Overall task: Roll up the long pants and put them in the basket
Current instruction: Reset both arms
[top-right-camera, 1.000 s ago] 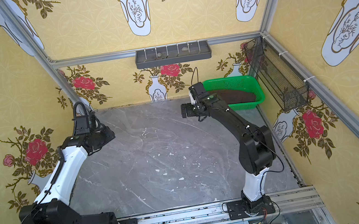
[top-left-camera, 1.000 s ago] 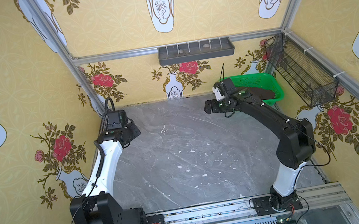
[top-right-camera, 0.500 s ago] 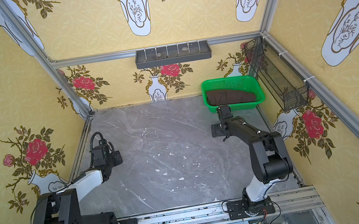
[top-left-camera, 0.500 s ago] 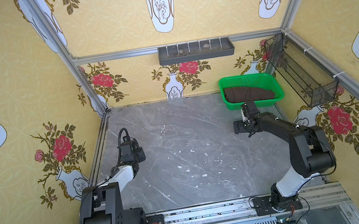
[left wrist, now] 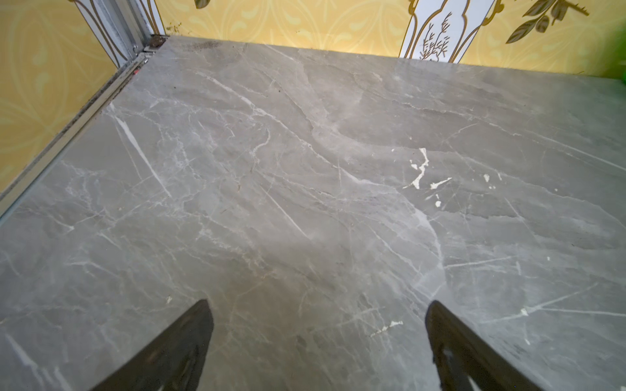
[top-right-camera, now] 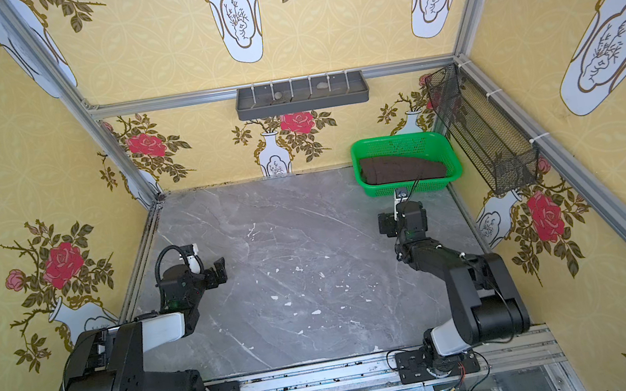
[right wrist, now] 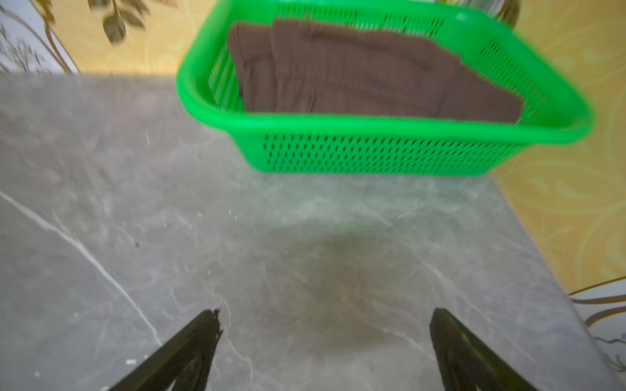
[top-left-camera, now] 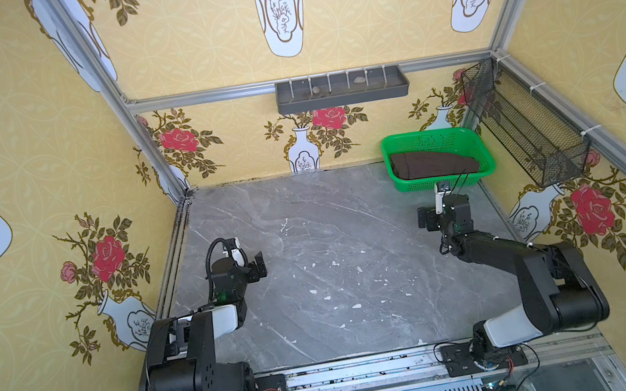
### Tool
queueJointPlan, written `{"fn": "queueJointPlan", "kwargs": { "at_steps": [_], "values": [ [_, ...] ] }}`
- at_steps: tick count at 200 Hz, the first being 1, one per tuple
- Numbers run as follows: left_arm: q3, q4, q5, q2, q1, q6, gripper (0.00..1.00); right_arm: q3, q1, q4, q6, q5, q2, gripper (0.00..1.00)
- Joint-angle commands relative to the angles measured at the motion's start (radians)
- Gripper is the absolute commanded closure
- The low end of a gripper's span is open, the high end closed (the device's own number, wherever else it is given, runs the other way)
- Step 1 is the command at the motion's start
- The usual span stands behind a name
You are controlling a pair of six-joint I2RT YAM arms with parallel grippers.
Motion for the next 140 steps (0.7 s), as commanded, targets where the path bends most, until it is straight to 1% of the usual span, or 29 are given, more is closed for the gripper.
{"fn": "queueJointPlan", "kwargs": {
  "at_steps": [1, 11, 19, 23, 31, 46, 63, 70, 87, 93, 97, 106, 110, 119, 125, 132, 140],
  "values": [
    [-0.012, 0.118, 0.035, 0.008, 0.000, 0.026, 0.01, -0.033, -0.006, -0.075, 0.022, -0.007, -0.098, 0.02],
    [-0.009, 0.112, 0.036, 0.008, 0.000, 0.025, 0.01, -0.100, -0.007, -0.034, -0.038, -0.056, -0.145, 0.02],
    [-0.009, 0.111, 0.034, 0.010, 0.000, 0.026, 0.01, -0.182, -0.006, 0.057, -0.085, -0.099, -0.182, 0.02],
    [-0.009, 0.111, 0.035, 0.008, -0.001, 0.026, 0.01, -0.217, -0.009, 0.103, -0.070, -0.101, -0.198, 0.02],
    [-0.009, 0.111, 0.034, 0.007, 0.000, 0.027, 0.01, -0.254, -0.017, 0.100, -0.048, -0.106, -0.225, 0.02],
    [-0.011, 0.114, 0.036, 0.005, 0.000, 0.026, 0.01, -0.391, -0.025, 0.299, -0.050, -0.109, -0.242, 0.02],
    [-0.013, 0.114, 0.033, 0.004, 0.000, 0.027, 0.01, -0.506, -0.026, 0.552, -0.058, -0.127, -0.171, 0.02],
    [-0.013, 0.114, 0.035, 0.003, -0.001, 0.027, 0.01, -0.517, -0.027, 0.613, -0.072, -0.153, -0.127, 0.02],
    [-0.013, 0.114, 0.038, 0.004, -0.001, 0.029, 0.01, -0.500, -0.025, 0.714, -0.124, -0.262, 0.006, 0.02],
    [-0.012, 0.114, 0.039, 0.004, -0.001, 0.027, 0.01, -0.482, -0.025, 0.723, -0.134, -0.274, 0.032, 0.02],
    [-0.012, 0.114, 0.039, 0.004, -0.001, 0.029, 0.01, -0.461, -0.026, 0.688, -0.134, -0.284, 0.031, 0.02],
    [-0.012, 0.114, 0.039, 0.004, -0.001, 0.029, 0.01, -0.391, -0.028, 0.499, -0.128, -0.289, 0.001, 0.02],
    [-0.012, 0.113, 0.039, 0.004, -0.001, 0.029, 0.01, -0.363, -0.030, 0.449, -0.125, -0.291, 0.011, 0.02],
    [-0.010, 0.112, 0.043, 0.005, -0.001, 0.031, 0.01, -0.333, -0.031, 0.457, -0.125, -0.304, 0.055, 0.02],
    [-0.006, 0.107, 0.059, 0.005, -0.001, 0.037, 0.01, -0.341, -0.036, 0.466, -0.127, -0.311, 0.048, 0.02],
    [0.007, 0.082, 0.089, 0.005, -0.001, 0.047, 0.01, -0.333, -0.038, 0.408, -0.127, -0.317, 0.025, 0.02],
    [0.012, 0.078, 0.098, 0.011, -0.004, 0.055, 0.01, -0.339, -0.039, 0.448, -0.129, -0.318, 0.041, 0.02]
  ]
}}
